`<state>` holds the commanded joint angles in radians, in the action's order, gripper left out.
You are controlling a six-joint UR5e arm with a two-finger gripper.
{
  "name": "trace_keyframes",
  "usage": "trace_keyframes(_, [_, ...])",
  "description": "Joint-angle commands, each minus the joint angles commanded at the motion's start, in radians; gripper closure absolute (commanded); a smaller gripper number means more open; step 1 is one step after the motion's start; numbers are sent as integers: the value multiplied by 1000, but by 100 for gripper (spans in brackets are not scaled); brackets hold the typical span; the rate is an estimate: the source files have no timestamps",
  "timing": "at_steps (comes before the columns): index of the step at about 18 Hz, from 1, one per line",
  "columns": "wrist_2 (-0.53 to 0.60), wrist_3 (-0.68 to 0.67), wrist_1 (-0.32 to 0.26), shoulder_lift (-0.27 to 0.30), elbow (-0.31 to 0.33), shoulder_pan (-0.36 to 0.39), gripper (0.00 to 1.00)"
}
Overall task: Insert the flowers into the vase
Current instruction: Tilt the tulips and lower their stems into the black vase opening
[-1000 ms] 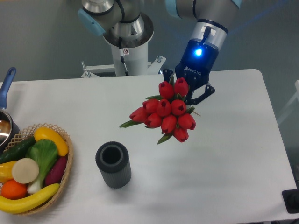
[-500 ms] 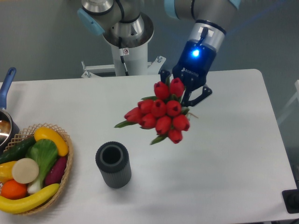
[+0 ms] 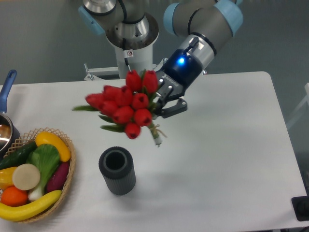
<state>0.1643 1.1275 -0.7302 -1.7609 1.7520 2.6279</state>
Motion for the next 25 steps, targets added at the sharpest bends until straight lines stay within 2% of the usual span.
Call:
trace_keyframes(3, [-2,0,0,-38,-40,-34,70])
trace_keyframes(8, [-9,2,0,-71,-62,-92,70])
trace_keyframes(25, [-8,6,-2,-106,21,-94,70])
